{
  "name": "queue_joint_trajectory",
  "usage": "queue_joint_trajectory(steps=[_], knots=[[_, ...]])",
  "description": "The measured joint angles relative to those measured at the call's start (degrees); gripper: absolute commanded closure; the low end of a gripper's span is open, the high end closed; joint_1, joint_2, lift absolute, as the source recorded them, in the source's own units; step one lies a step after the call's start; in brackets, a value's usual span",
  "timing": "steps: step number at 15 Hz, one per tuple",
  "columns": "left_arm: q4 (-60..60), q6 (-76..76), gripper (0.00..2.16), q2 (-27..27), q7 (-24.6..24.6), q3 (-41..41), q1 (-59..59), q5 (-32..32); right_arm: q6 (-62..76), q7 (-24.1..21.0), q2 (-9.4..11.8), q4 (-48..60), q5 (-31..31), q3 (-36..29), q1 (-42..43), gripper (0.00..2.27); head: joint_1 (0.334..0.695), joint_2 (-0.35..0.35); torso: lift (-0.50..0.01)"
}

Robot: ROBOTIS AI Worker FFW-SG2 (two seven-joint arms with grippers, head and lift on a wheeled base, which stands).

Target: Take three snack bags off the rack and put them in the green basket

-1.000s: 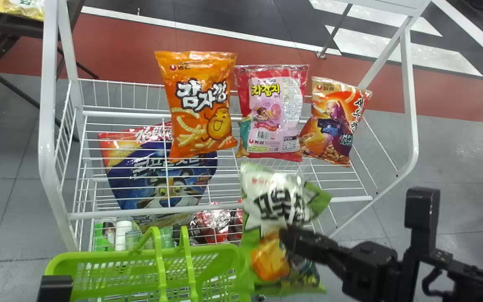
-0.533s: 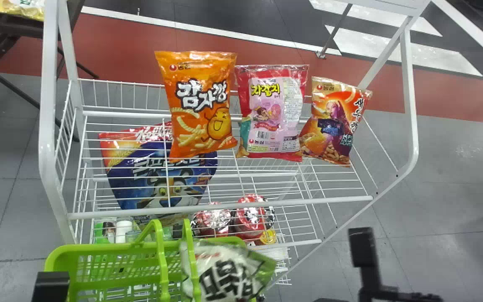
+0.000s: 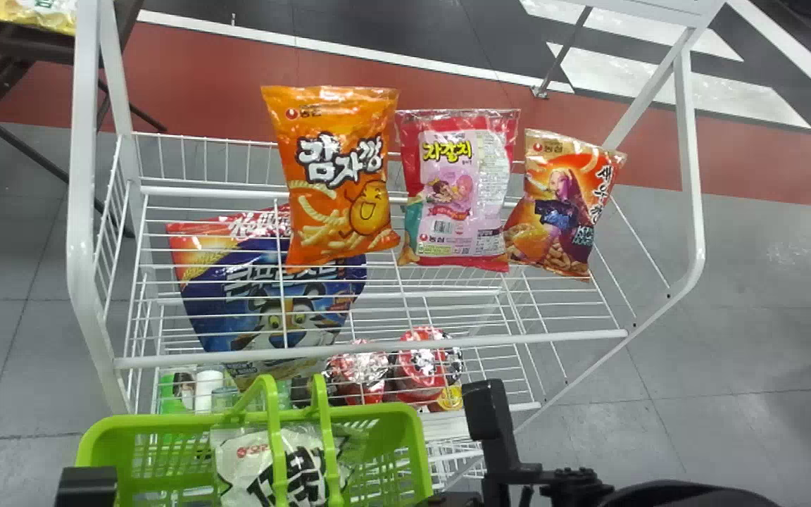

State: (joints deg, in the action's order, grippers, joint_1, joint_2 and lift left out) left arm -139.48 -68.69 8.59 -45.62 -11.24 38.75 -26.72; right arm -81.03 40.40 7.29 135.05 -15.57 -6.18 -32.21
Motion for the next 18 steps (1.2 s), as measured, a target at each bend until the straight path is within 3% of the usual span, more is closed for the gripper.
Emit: queue_joint_trajectory(steps=[5, 8, 12, 18], knots=[[0.12, 0.06, 1.1, -0.03, -0.26, -0.01, -0.04, 0.0, 0.99, 2.4, 0.3, 2.83, -1.2, -6.29, -1.44, 0.07, 0.695, -0.35, -0.022], [0.17, 0.11, 1.1, -0.14, -0.28, -0.2, -0.06, 0.17, 14.83, 0.92, -1.47, 3.38, -1.99, -9.49, -1.82, 0.07, 0.695, -0.35, -0.022], [0.29, 0.04, 1.1, 0.0, -0.22, -0.89, 0.03, 0.7, 42.18, -6.86, -2.74, -0.23, 1.31, -5.65, 1.94, 0.08, 0.695, -0.35, -0.022], [0.9, 0.0, 1.1, 0.45, -0.06, -1.52, 0.06, 1.23, 66.55, -24.19, -4.29, -18.36, 14.32, 9.42, 17.31, 0.08, 0.695, -0.35, -0.022]])
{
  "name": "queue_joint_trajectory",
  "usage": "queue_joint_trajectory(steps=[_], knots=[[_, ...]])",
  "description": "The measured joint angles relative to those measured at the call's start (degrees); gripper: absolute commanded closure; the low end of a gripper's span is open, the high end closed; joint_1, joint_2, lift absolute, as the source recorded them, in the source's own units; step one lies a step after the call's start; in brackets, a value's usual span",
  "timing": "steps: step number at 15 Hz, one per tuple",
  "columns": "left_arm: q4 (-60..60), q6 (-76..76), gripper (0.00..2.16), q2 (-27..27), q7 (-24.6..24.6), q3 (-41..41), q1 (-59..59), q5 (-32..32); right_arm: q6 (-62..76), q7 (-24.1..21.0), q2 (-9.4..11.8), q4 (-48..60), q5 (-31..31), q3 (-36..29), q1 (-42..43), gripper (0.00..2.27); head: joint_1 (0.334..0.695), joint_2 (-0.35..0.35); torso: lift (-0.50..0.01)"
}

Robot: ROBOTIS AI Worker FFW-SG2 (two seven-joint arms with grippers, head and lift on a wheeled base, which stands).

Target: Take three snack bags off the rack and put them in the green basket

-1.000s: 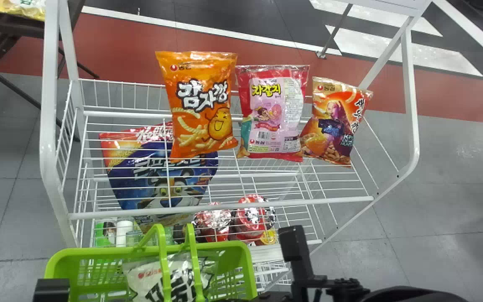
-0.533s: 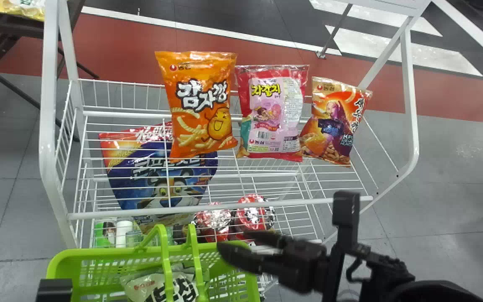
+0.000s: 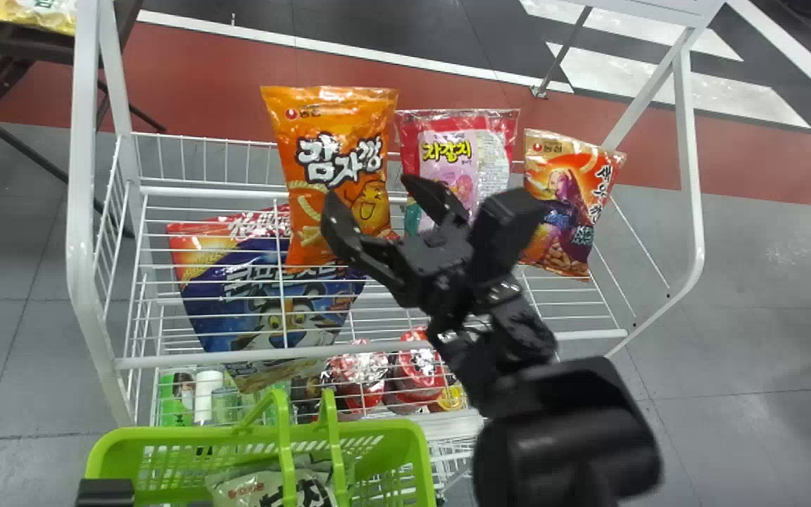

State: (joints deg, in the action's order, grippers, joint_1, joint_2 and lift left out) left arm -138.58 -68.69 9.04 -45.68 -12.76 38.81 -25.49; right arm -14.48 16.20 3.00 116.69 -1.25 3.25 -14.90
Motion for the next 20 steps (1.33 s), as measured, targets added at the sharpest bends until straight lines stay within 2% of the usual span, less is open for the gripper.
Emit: queue_joint_trajectory(steps=[3, 5, 7, 8, 9, 10, 11, 14, 20], knots=[[0.88, 0.0, 1.1, 1.0, 0.07, 0.02, -0.94, -0.83, 6.5, -5.93, -1.12, -12.73, 2.42, 2.29, 7.81, 0.09, 0.695, -0.328, -0.022], [1.71, 0.0, 1.1, 1.7, 0.14, 0.13, -1.79, -1.72, 7.98, -6.17, -1.29, -18.82, 2.43, 2.37, 11.65, 0.15, 0.695, -0.317, -0.022], [2.31, 0.0, 1.1, 2.21, 0.15, 0.19, -2.53, -2.33, 7.01, -4.46, -1.26, -22.29, 1.74, 2.03, 14.41, 0.34, 0.695, -0.303, -0.022], [2.67, 0.0, 1.1, 2.37, 0.15, 0.22, -2.91, -2.65, 6.1, -2.81, -1.25, -23.3, 1.27, 1.86, 15.41, 0.6, 0.695, -0.296, -0.022], [3.1, 0.0, 1.1, 2.52, 0.15, 0.26, -3.3, -3.01, 4.9, -1.0, -1.24, -23.88, 0.99, 1.77, 16.19, 1.08, 0.695, -0.289, -0.022], [3.5, 0.0, 1.1, 2.59, 0.15, 0.27, -3.67, -3.31, 3.64, 0.24, -1.23, -24.1, 0.95, 1.71, 16.77, 1.72, 0.695, -0.282, -0.022], [3.87, 0.0, 1.1, 2.64, 0.15, 0.26, -4.06, -3.56, 1.48, 1.02, -1.19, -24.17, 1.08, 1.69, 17.4, 2.07, 0.695, -0.277, -0.022], [4.4, 0.0, 1.1, 2.65, 0.15, 0.25, -4.59, -3.91, -1.54, 2.26, -1.04, -23.48, 0.75, 1.61, 17.32, 2.24, 0.695, -0.272, -0.022], [4.45, -0.06, 1.1, 2.65, 0.42, 0.09, -4.62, -3.88, 0.08, 4.34, -0.71, -14.82, -0.73, 0.29, 10.84, 2.24, 0.695, -0.284, -0.022]])
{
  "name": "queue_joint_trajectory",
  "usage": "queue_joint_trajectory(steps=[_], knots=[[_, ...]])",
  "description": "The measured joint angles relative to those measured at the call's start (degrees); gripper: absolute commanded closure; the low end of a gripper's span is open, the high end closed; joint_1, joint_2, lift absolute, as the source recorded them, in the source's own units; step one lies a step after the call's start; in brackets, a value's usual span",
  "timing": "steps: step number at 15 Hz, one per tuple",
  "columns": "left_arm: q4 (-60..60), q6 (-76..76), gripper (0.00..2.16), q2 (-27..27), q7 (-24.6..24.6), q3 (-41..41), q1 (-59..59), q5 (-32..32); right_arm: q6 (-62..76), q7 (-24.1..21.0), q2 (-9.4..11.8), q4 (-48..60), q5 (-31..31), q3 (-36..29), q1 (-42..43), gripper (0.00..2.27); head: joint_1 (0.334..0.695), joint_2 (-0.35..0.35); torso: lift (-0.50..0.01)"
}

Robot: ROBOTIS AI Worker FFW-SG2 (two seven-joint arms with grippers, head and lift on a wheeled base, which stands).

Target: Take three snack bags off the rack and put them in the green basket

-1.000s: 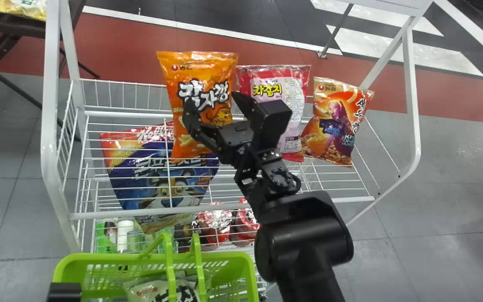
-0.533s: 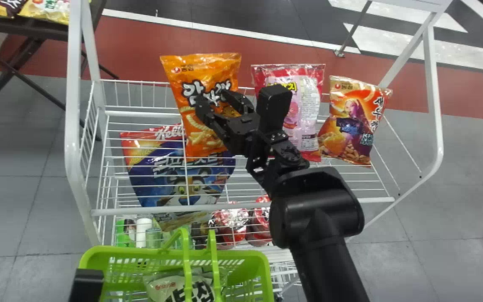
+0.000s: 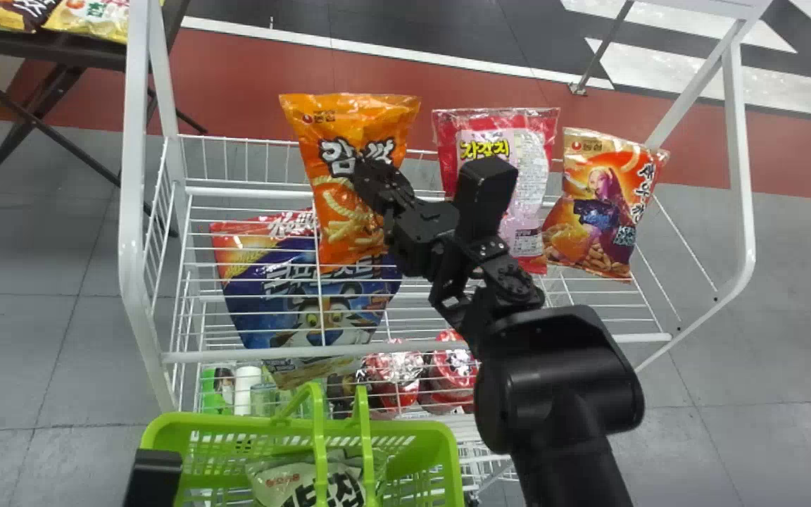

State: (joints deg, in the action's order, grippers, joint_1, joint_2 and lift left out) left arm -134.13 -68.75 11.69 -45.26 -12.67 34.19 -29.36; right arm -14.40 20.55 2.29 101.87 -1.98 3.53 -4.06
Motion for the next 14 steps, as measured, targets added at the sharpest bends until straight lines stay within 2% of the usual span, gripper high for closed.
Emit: queue_joint_trajectory(steps=[5, 9, 12, 14], knots=[[-0.56, -0.03, 1.1, 0.0, 0.13, -0.05, 0.34, 0.21, -8.61, 3.91, 0.65, 21.34, -5.03, -6.13, -12.61, 2.24, 0.695, -0.35, -0.021], [-0.84, -0.11, 1.1, -0.02, 0.31, -0.16, 0.36, 0.43, -25.83, 8.99, 0.92, 38.39, -11.56, -17.44, -23.61, 2.24, 0.695, -0.35, -0.021], [-1.6, -0.09, 1.1, -0.51, 0.52, -0.16, 1.13, 0.96, -35.39, 13.81, 0.72, 46.48, -14.39, -26.04, -29.99, 2.24, 0.695, -0.35, -0.021], [-2.61, 0.12, 1.1, -0.93, 0.72, -0.16, 2.42, 1.8, -41.52, 16.64, 0.84, 47.96, -16.08, -29.48, -32.11, 2.24, 0.695, -0.35, -0.021]])
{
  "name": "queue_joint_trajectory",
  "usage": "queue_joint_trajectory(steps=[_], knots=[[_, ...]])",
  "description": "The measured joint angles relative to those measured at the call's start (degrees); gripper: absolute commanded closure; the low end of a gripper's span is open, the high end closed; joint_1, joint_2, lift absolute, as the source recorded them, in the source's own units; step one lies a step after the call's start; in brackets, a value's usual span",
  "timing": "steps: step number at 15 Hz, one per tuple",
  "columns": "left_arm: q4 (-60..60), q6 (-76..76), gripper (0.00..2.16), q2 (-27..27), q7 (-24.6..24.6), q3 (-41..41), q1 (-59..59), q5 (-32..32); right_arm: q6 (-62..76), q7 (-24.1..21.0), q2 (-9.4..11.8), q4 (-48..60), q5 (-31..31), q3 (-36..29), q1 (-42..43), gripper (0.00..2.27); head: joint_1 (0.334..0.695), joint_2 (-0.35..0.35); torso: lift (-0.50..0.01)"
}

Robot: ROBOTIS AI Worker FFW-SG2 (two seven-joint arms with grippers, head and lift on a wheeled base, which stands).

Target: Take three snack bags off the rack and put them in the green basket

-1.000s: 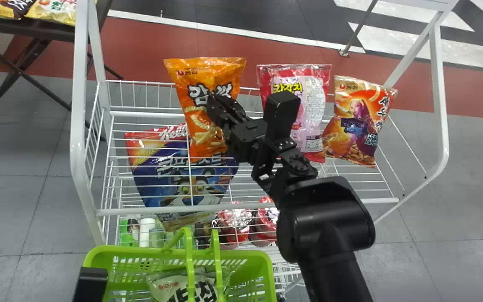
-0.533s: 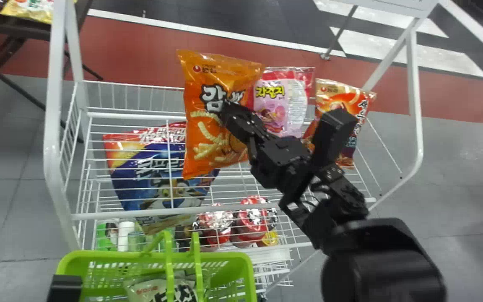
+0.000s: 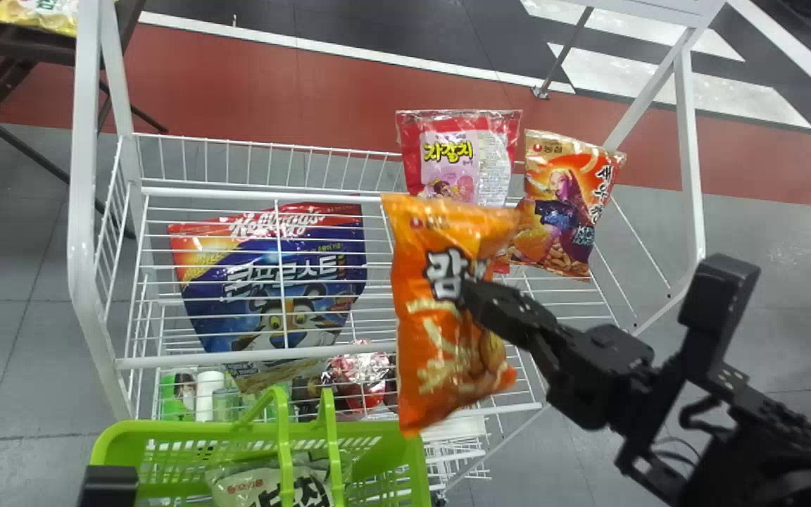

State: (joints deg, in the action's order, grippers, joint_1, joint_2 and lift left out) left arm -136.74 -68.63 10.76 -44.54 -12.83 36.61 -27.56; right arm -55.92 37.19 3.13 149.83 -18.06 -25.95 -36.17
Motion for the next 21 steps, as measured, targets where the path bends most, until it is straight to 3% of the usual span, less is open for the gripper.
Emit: queue_joint_trajectory(steps=[3, 6, 11, 15, 16, 17, 18, 19, 21], knots=[[-0.53, 0.21, 1.1, -0.5, 0.16, -0.2, 0.87, 0.82, -9.27, 4.11, 0.77, 0.33, -0.52, -1.08, -3.26, 2.24, 0.695, -0.35, -0.021], [-0.55, 0.42, 1.1, -0.59, 0.16, -0.56, 0.92, 1.01, -16.6, 5.27, 2.29, -1.84, -0.55, 1.57, -5.55, 2.24, 0.695, -0.35, -0.021], [-0.31, 1.12, 1.1, -0.66, -0.09, -0.74, 0.92, 1.02, -19.62, 6.16, 4.6, -7.36, -0.48, 11.57, -6.15, 2.24, 0.695, -0.35, -0.021], [-0.28, 1.24, 1.1, -0.66, -0.21, -0.96, 0.98, 1.14, -19.21, 6.06, 4.95, -10.07, 0.09, 19.49, -3.78, 2.24, 0.695, -0.35, -0.021], [-0.28, 1.34, 1.1, -0.66, -0.3, -0.98, 1.02, 1.17, -18.91, 6.05, 4.95, -11.8, 0.27, 21.15, -2.64, 2.12, 0.695, -0.35, -0.021], [-0.28, 1.49, 1.1, -0.66, -0.38, -0.99, 1.08, 1.19, -18.76, 6.05, 4.96, -14.2, 0.65, 22.93, -1.15, 1.38, 0.695, -0.35, -0.021], [-0.28, 1.61, 1.1, -0.66, -0.5, -0.98, 1.14, 1.22, -18.4, 6.15, 4.99, -16.68, 0.98, 24.19, 0.23, 0.3, 0.695, -0.35, -0.021], [-0.26, 1.68, 1.1, -0.66, -0.54, -0.97, 1.16, 1.23, -16.41, 6.23, 5.1, -18.53, 1.16, 24.67, 0.9, 0.0, 0.695, -0.35, -0.021], [-0.21, 1.7, 1.1, -0.66, -0.55, -0.96, 1.18, 1.27, -11.7, 6.24, 5.34, -19.17, 1.89, 23.34, 0.37, 0.03, 0.695, -0.35, -0.021]])
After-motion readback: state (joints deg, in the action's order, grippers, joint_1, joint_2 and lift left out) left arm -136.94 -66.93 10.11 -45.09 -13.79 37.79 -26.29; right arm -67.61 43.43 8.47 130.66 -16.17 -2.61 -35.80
